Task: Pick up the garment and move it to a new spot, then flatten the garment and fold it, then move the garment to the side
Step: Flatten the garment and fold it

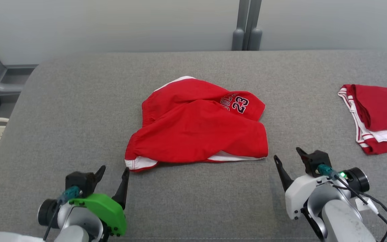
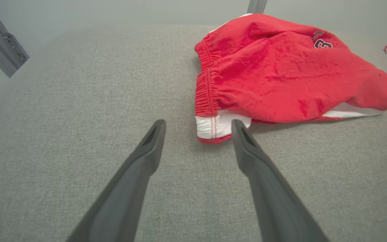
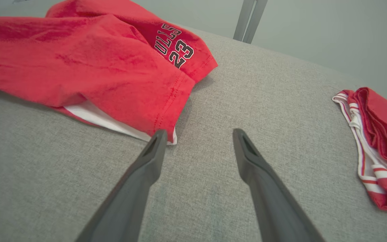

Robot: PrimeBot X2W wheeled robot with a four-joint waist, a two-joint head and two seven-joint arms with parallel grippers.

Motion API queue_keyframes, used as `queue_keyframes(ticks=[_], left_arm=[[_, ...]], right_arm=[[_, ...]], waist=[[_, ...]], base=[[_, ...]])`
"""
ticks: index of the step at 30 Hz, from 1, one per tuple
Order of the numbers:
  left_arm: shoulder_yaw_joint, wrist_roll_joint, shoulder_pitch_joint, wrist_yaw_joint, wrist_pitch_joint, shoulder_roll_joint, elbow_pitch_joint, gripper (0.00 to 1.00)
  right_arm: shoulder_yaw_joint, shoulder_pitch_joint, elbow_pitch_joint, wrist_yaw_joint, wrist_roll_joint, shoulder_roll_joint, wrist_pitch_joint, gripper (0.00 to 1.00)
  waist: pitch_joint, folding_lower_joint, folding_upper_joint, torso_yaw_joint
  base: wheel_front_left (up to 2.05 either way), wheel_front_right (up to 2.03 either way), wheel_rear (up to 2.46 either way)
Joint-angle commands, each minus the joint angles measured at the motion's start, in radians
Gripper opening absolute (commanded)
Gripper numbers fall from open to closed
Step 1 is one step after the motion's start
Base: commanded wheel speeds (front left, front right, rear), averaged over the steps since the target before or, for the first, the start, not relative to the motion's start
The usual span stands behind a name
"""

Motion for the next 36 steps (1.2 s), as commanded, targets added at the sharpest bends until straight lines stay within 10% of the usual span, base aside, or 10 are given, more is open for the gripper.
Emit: queue_keyframes(ticks=[1,27,31,33,36], left_arm=[[-0.003,0.002,-0.022,-0.005,0.003,-0.002,0.006,1.0],[-0.069,-0.012,-0.236,-0.066,0.03,-0.048,0.208,1.0],[-0.074,-0.013,-0.244,-0.07,0.026,-0.051,0.22,1.0],[-0.076,-0.016,-0.248,-0.069,0.028,-0.054,0.226,0.85],[-0.078,-0.021,-0.248,-0.069,0.03,-0.055,0.236,0.45]], right_arm=[[0.003,-0.016,0.008,-0.001,-0.009,-0.005,0.004,1.0],[0.177,-0.248,0.301,-0.001,0.051,-0.038,-0.091,1.0],[0.198,-0.261,0.315,-0.001,0.062,-0.046,-0.102,0.85],[0.202,-0.266,0.32,-0.001,0.066,-0.047,-0.109,0.83],[0.205,-0.271,0.327,-0.001,0.071,-0.047,-0.115,0.39]], waist=[[0.041,0.0,0.0,0.003],[0.176,0.0,0.0,0.013],[0.18,0.0,0.0,0.014],[0.18,0.0,0.0,0.013],[0.178,0.0,0.0,0.012]], base=[[0.0,0.0,0.0],[0.0,0.0,0.0],[0.0,0.0,0.0],[0.0,0.0,0.0],[0.0,0.0,0.0]])
